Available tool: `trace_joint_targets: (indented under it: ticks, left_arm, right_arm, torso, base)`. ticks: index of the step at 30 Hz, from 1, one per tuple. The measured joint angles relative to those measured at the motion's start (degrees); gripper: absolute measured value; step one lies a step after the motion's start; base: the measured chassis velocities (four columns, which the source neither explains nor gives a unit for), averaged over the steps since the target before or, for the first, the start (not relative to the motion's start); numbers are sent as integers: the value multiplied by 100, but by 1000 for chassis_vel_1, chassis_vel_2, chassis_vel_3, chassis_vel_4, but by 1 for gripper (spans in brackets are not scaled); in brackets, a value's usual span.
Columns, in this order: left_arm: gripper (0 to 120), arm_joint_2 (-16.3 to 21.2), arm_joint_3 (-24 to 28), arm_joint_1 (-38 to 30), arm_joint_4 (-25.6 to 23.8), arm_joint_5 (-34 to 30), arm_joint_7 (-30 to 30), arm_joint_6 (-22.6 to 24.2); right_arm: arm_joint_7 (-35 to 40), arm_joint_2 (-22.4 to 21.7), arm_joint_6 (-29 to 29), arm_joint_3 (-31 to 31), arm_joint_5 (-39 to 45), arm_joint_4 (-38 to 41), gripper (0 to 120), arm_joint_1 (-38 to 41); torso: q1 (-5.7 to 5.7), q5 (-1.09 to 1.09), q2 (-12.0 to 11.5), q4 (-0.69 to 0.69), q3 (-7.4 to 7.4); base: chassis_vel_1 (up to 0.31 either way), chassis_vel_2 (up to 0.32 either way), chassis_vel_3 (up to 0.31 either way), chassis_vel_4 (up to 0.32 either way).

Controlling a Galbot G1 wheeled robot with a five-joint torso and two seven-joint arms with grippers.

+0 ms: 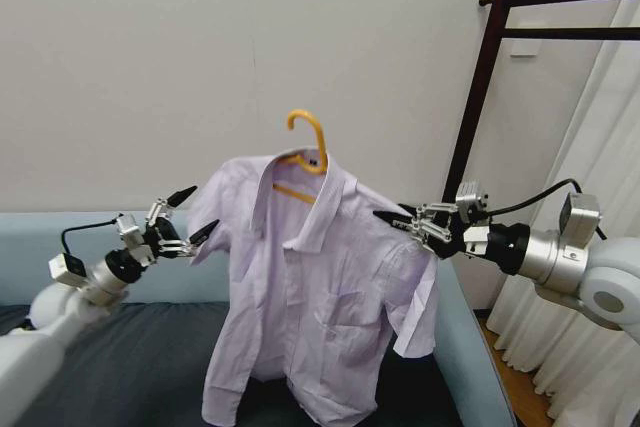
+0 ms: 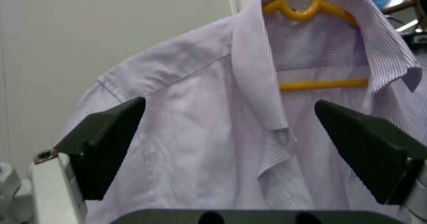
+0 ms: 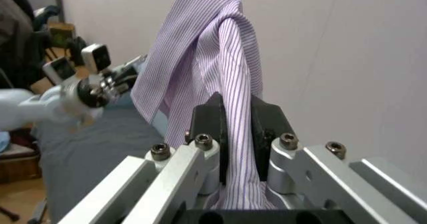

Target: Pick up the clothes from the sofa and hang them on the clothes hanger.

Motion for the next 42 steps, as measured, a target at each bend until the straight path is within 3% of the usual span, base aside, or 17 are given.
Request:
trace_joint_targets:
  ticks: [2,3,5,11,17,22,31,35,39,42]
  left_arm:
    - [100,-70,56,39,-132,142,-308,30]
    - [100,-190,162,80,-346,411,-857,124]
    - [100,-359,306,77,-532,656,-1375,292]
    - [97,-648,630,-212,-421,1143,-1870,413]
    - [83,-754,743,-294,-313,1324,-1957,398]
    - [59,-786,759,-294,-258,1269,-1730,357]
    - [31,-762,728,-227,-216,1001,-1438,327]
    - [12,-767,725,-212,-215,967,-1419,336]
    - [1,-779,723,-239,-214,952,-1464,360]
    - [0,-777,711,-242,-232,910,-1490,365]
  right_arm:
    - [85,-1,-1,-9,27,41,7,2]
    - [144,10,-2,-34,40,77,7,1]
    - [145,55,0,-58,24,91,7,-17]
    - [80,141,26,-104,-97,64,7,-47]
    - [75,191,39,-143,-219,-29,7,-46]
    - [110,268,40,-193,-317,-117,7,-53]
    - [131,299,41,-216,-352,-160,7,-33]
    - [106,303,45,-222,-349,-162,7,-34]
    - [80,303,52,-222,-346,-153,7,-53]
    - [76,302,57,-221,-346,-146,7,-69]
  torso:
    - [0,0,0,0,0]
    - [0,0,0,0,0]
    - [0,1,0,-3,0]
    - [1,1,0,-2,1]
    - [1,1,0,-2,1]
    - [1,0,-1,-2,1]
    - [1,-1,0,-2,1]
    - [0,-1,-1,-2,1]
    - [1,0,0,-2,1]
    - [1,-1,-1,-2,1]
  base:
    - [0,0,0,0]
    - [0,0,0,0]
    - [0,0,0,0]
    - [0,0,0,0]
    - [0,0,0,0]
    - [0,0,0,0]
    - [0,0,0,0]
    - [0,0,0,0]
    - [0,0,0,0]
    - [0,0,0,0]
